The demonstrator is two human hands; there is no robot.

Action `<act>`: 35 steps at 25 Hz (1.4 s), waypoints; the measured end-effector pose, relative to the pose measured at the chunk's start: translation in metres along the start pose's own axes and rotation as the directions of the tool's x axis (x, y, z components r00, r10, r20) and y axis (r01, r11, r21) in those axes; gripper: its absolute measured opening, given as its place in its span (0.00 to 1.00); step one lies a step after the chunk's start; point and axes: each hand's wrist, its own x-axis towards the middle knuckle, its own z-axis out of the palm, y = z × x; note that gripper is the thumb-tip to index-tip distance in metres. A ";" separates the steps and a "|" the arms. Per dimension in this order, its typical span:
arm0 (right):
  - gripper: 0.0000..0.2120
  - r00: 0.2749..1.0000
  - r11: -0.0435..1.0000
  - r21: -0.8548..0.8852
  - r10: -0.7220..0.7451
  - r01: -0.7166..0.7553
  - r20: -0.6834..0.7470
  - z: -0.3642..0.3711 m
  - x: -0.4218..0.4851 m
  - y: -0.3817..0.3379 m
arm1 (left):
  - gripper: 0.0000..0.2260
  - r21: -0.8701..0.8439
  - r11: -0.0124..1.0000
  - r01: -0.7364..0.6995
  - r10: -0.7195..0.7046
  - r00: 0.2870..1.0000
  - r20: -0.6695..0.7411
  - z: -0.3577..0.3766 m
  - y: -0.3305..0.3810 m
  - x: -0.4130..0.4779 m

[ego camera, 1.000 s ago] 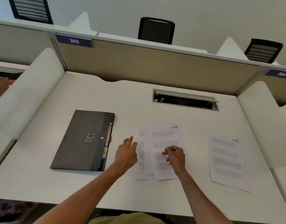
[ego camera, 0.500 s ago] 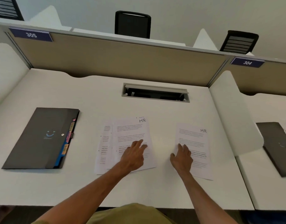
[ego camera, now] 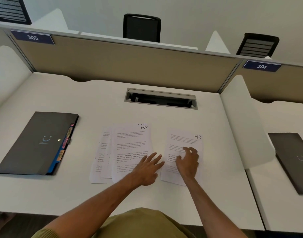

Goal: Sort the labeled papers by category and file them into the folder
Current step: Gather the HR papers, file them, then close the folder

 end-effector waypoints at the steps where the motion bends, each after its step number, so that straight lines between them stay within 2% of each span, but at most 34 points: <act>1: 0.27 0.993 0.993 -0.026 0.117 -0.117 -0.031 -0.004 0.004 0.008 | 0.31 0.009 1.000 0.003 -0.003 1.000 0.013 0.002 -0.002 -0.001; 3: 0.34 0.949 0.948 -0.055 0.311 -0.313 -0.046 -0.009 0.006 0.026 | 0.32 0.012 1.000 -0.002 0.001 1.000 0.022 0.006 -0.005 -0.002; 4: 0.37 0.935 0.932 -0.073 0.354 -0.355 -0.030 -0.010 0.005 0.033 | 0.32 0.015 1.000 -0.008 0.008 1.000 0.020 0.009 -0.006 -0.003; 6: 0.37 0.933 0.926 -0.124 0.360 -0.357 0.004 -0.009 0.001 0.043 | 0.33 0.029 0.999 -0.034 0.033 0.999 0.020 0.013 -0.007 -0.002; 10: 0.30 0.942 0.934 -0.127 0.336 -0.333 0.002 -0.010 -0.001 0.039 | 0.32 0.028 0.997 -0.069 0.069 0.997 0.020 0.014 -0.008 -0.001; 12: 0.28 0.943 0.942 -0.051 0.331 -0.331 0.002 -0.012 -0.001 0.035 | 0.31 0.023 0.997 -0.080 0.079 0.997 0.013 0.013 -0.009 0.001; 14: 0.24 0.938 0.935 0.097 0.345 -0.342 -0.018 -0.017 -0.002 0.028 | 0.31 0.012 0.997 -0.083 0.082 0.996 0.018 0.012 -0.012 0.001; 17: 0.20 0.916 0.881 0.282 0.401 -0.379 -0.021 -0.027 -0.002 0.018 | 0.32 -0.014 0.996 -0.090 0.090 0.995 0.037 0.009 -0.017 0.001; 19: 0.16 0.903 0.864 0.323 0.426 -0.385 -0.062 -0.036 0.001 0.016 | 0.31 -0.048 0.995 -0.087 0.089 0.996 0.027 0.005 -0.021 -0.001; 22: 0.11 0.873 0.842 0.397 0.458 -0.366 -0.168 -0.045 0.003 0.014 | 0.30 -0.174 0.981 -0.086 0.076 0.995 -0.066 0.002 -0.033 -0.005; 24: 0.10 0.832 0.783 0.520 0.510 -0.342 -0.219 -0.047 0.001 0.012 | 0.30 -0.270 0.959 -0.082 0.047 0.990 -0.134 0.000 -0.045 -0.007; 26: 0.05 0.790 0.675 0.670 0.574 -0.309 -0.214 -0.046 -0.002 0.005 | 0.28 -0.353 0.934 -0.059 -0.006 0.983 -0.181 -0.004 -0.058 -0.012; 27: 0.03 0.780 0.609 0.740 0.597 -0.286 -0.189 -0.045 -0.005 0.000 | 0.27 -0.388 0.921 -0.046 -0.036 0.979 -0.202 -0.008 -0.064 -0.015; 28: 0.04 0.779 0.535 0.799 0.611 -0.273 -0.143 -0.043 -0.007 -0.007 | 0.27 -0.425 0.905 -0.034 -0.069 0.972 -0.224 -0.013 -0.069 -0.018; 31: 0.12 0.834 0.373 0.874 0.548 -0.312 0.064 -0.035 -0.015 -0.029 | 0.24 -0.631 0.776 -0.024 -0.203 0.937 -0.286 -0.030 -0.085 -0.033; 33: 0.14 0.886 0.368 0.861 0.428 -0.351 0.178 -0.024 -0.023 -0.044 | 0.24 -0.776 0.630 -0.012 -0.317 0.909 -0.271 -0.041 -0.098 -0.045; 35: 0.12 0.917 0.393 0.844 0.308 -0.366 0.254 -0.011 -0.030 -0.059 | 0.25 -0.832 0.554 -0.004 -0.366 0.897 -0.248 -0.049 -0.112 -0.058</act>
